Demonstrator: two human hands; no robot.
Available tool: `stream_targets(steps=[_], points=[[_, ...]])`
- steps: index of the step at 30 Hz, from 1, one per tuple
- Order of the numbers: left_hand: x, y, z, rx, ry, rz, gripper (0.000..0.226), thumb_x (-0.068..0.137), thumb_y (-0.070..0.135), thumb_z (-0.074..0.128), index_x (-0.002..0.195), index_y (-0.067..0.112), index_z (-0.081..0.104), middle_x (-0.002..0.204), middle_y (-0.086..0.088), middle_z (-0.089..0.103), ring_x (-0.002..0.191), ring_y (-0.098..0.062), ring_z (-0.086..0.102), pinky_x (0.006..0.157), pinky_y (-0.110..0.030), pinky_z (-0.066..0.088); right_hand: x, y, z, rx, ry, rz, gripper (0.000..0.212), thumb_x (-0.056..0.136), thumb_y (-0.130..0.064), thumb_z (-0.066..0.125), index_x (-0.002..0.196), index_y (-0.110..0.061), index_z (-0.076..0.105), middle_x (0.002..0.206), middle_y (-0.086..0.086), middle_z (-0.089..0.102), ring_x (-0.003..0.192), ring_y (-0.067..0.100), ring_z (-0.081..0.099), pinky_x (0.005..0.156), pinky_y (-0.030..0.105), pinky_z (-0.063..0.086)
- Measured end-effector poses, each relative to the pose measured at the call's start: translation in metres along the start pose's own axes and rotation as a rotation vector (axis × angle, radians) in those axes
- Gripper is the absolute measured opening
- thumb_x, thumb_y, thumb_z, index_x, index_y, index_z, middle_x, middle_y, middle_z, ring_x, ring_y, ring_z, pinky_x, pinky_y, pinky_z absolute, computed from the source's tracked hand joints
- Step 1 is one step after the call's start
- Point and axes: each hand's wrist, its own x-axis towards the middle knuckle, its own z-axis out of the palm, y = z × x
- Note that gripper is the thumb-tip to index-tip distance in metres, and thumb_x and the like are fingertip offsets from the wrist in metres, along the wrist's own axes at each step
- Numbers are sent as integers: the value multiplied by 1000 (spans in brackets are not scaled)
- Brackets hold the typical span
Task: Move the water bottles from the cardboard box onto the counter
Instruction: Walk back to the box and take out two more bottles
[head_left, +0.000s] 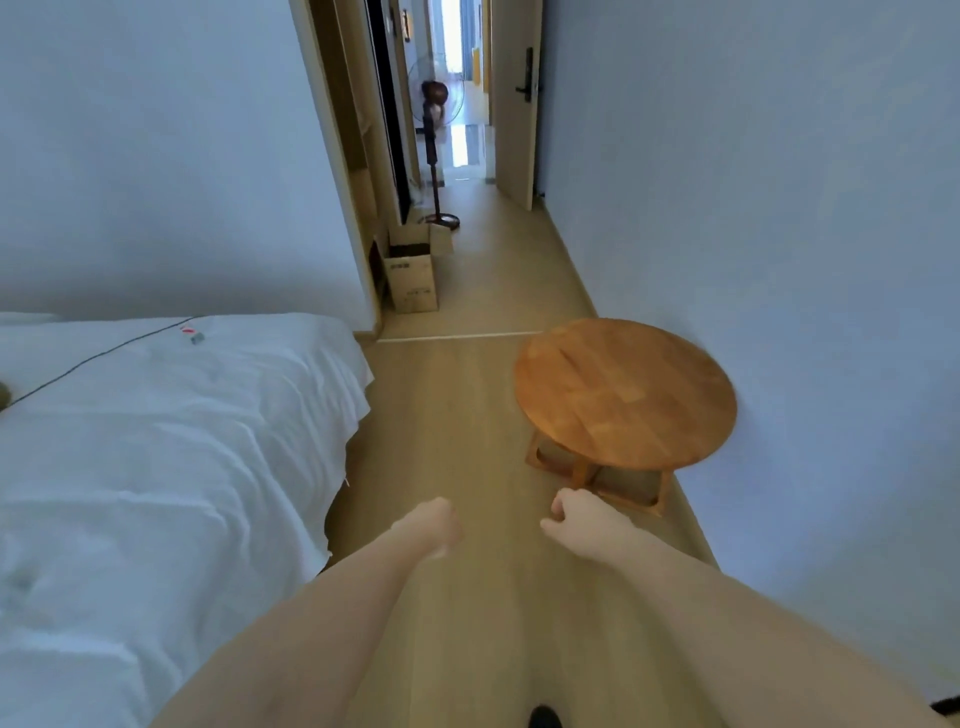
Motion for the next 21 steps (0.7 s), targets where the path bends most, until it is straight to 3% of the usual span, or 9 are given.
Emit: stream_targets(steps=[3,9,17,21], points=[[52,15,-55,-51,38,-12,29,99,13,36,116,2,56,102,-6,56,100,-25,59,81,-31,45,73,-6,-50,-29,-10,-33,45,95,-46,47,129,-17,49,123,1,52,105,18,55,88,34,49],[152,6,-133,16,121,-73,19,97,13,35,95,8,53,81,-1,50,82,-22,52,73,-30,41,196,-40,-117,-95,-44,-125,45,95,-46,47,128,-15,51,124,3,53,107,20,54,92,37,48],[325,-19,-230,50,109,-32,24,97,10,36,110,11,56,96,-2,50,85,-20,48,76,-29,39,382,-93,-165,-161,-99,-148,44,95,-45,46,127,-14,52,125,4,55,109,22,57,93,38,48],[418,-37,-300,56,103,-46,20,98,8,34,103,12,53,81,2,47,85,-21,51,79,-30,43,482,-131,-210,-157,-83,-105,44,95,-44,47,127,-14,52,128,4,55,116,22,54,96,37,46]])
